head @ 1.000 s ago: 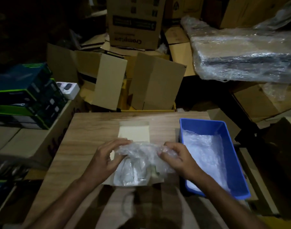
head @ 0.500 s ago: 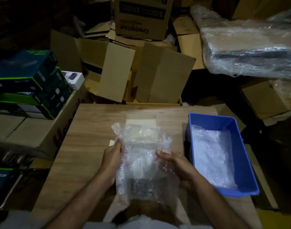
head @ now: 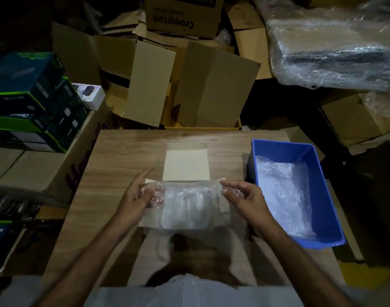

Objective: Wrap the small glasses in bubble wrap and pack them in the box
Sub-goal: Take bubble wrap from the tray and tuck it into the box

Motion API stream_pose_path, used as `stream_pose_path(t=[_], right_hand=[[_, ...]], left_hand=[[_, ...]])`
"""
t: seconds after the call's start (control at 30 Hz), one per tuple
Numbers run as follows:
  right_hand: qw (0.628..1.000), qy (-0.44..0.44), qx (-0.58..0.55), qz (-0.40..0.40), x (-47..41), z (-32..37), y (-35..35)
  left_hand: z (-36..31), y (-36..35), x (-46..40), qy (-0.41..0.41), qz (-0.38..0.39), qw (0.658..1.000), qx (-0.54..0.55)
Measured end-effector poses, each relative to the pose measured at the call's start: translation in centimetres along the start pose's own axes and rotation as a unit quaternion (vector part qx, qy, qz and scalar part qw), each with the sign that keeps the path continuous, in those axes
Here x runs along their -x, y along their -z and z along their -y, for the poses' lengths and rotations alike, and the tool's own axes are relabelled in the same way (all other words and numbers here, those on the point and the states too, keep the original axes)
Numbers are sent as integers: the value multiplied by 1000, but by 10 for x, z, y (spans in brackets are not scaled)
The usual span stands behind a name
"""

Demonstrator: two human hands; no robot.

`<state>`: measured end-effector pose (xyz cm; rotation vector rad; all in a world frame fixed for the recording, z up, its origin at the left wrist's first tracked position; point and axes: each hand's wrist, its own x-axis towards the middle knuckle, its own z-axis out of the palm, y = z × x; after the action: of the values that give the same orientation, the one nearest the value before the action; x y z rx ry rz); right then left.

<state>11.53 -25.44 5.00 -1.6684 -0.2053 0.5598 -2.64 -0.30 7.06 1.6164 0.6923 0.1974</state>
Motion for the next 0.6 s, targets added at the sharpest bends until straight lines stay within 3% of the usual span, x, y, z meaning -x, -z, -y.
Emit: stream_pose_path(t=[0.1,0.17,0.3,0.43,0.5,0.6], right_hand=[[999,-6,28,44,-2,4,12],[991,4,119,60,-6,5,16],[950,72,301,30,-9,12,16],[905,107,409,42,-15,15,28],[910,100,396,72,-20,15,37],[961,46,221,159,-17,39,42]], left_hand=[[-7,9,0,22,86,996,12],[-8,12,0,23,102,994,-18],[-3,10,-10,-22,41,981,-188],[4,11,-20,-81,22,957,-279],[6,20,-21,-81,52,955,-282],[-7,42,-20,-50,198,930,-304]])
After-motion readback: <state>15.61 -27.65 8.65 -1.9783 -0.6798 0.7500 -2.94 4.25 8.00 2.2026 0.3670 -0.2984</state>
